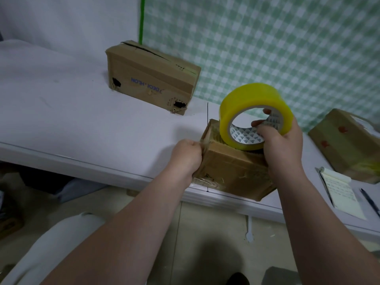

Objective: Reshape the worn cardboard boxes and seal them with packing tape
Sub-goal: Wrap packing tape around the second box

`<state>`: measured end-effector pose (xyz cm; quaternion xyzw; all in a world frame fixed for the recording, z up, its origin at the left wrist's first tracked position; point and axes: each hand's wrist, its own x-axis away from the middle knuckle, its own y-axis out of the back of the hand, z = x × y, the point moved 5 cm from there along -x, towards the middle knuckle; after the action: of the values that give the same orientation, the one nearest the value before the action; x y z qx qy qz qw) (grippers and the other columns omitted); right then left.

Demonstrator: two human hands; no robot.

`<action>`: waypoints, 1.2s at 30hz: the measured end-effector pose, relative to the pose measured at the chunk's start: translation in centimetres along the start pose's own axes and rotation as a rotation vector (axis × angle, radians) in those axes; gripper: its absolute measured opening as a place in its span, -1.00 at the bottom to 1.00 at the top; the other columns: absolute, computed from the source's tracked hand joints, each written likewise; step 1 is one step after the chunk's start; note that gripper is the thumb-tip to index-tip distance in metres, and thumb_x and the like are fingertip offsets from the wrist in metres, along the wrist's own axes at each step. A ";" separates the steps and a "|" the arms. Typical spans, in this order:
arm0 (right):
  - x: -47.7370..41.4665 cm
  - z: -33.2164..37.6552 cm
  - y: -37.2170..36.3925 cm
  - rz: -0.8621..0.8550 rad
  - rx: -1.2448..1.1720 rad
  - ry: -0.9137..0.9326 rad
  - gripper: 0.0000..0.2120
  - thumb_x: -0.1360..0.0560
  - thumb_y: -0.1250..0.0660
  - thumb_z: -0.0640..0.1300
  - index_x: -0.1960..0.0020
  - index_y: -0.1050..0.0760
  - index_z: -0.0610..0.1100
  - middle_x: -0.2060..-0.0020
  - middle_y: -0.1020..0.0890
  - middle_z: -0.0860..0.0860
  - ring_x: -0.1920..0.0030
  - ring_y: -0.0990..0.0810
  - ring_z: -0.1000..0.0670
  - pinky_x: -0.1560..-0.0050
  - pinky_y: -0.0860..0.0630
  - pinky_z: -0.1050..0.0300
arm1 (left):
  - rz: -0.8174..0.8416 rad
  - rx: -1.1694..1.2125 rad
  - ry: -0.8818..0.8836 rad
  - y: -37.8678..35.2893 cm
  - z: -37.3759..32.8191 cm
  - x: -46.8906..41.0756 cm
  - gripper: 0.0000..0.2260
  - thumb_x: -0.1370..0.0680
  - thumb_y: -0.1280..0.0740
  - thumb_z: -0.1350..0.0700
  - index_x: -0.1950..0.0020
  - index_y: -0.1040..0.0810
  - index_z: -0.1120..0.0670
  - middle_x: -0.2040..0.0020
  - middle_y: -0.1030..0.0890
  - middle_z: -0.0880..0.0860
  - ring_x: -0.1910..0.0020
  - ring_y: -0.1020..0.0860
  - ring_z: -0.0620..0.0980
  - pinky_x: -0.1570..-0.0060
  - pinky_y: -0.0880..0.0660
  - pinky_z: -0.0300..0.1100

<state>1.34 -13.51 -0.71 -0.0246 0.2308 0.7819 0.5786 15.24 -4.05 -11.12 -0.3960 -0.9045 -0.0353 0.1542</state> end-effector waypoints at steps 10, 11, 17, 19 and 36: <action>0.2 0.1 -0.2 -0.025 0.018 -0.018 -0.72 -0.39 -0.28 -0.21 0.06 -0.51 0.17 0.18 -0.70 0.04 0.04 -0.66 -0.02 -0.08 -0.56 -0.17 | -0.065 0.325 -0.294 0.5 -2.8 1.9 -0.66 -0.61 -0.18 0.05 -0.38 -0.44 0.06 -0.33 -0.49 -0.03 -0.30 -0.44 -0.11 -0.30 -0.34 -0.19; 0.3 0.0 -0.2 -0.026 0.020 -0.018 -0.71 -0.40 -0.27 -0.22 0.05 -0.51 0.16 0.19 -0.70 0.04 0.04 -0.66 -0.02 -0.08 -0.57 -0.17 | 0.038 0.373 -0.285 -0.2 -2.9 2.1 -0.57 -0.57 -0.20 0.00 -0.44 -0.37 0.06 -0.40 -0.43 -0.04 -0.35 -0.39 -0.12 -0.35 -0.30 -0.16; 0.3 -0.1 -0.3 -0.046 0.008 -0.025 -0.72 -0.33 -0.26 -0.17 0.07 -0.51 0.16 0.20 -0.70 0.01 0.03 -0.65 -0.05 -0.09 -0.56 -0.21 | 0.280 0.070 -0.322 -2.1 -2.5 3.0 -0.27 -0.52 -0.30 0.06 -0.57 0.06 -0.04 -0.37 -0.35 -0.10 -0.32 -0.37 -0.09 -0.28 -0.35 -0.16; 0.3 -0.1 -0.4 -0.051 0.005 -0.020 -0.71 -0.32 -0.25 -0.18 0.06 -0.51 0.15 0.21 -0.69 0.01 0.03 -0.65 -0.05 -0.09 -0.55 -0.21 | 0.289 0.028 -0.306 -1.9 -2.2 2.9 -0.26 -0.56 -0.30 0.09 -0.57 0.12 -0.04 -0.34 -0.36 -0.08 -0.30 -0.38 -0.07 -0.25 -0.36 -0.18; 0.3 0.2 -0.5 -0.074 0.017 0.019 -0.75 -0.38 -0.28 -0.21 0.11 -0.48 0.15 0.15 -0.67 0.00 0.05 -0.64 -0.03 -0.03 -0.57 -0.08 | 0.250 -0.353 -0.097 -0.7 -0.1 3.6 -0.26 -0.44 -0.15 -0.42 -0.52 -0.17 -0.09 -0.58 0.00 0.04 -0.54 0.16 -0.02 -0.45 0.04 0.07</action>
<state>1.77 -13.03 -0.86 -0.0356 0.2419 0.7575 0.6053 12.54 -2.01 -9.84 -0.5273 -0.8344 -0.1546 0.0421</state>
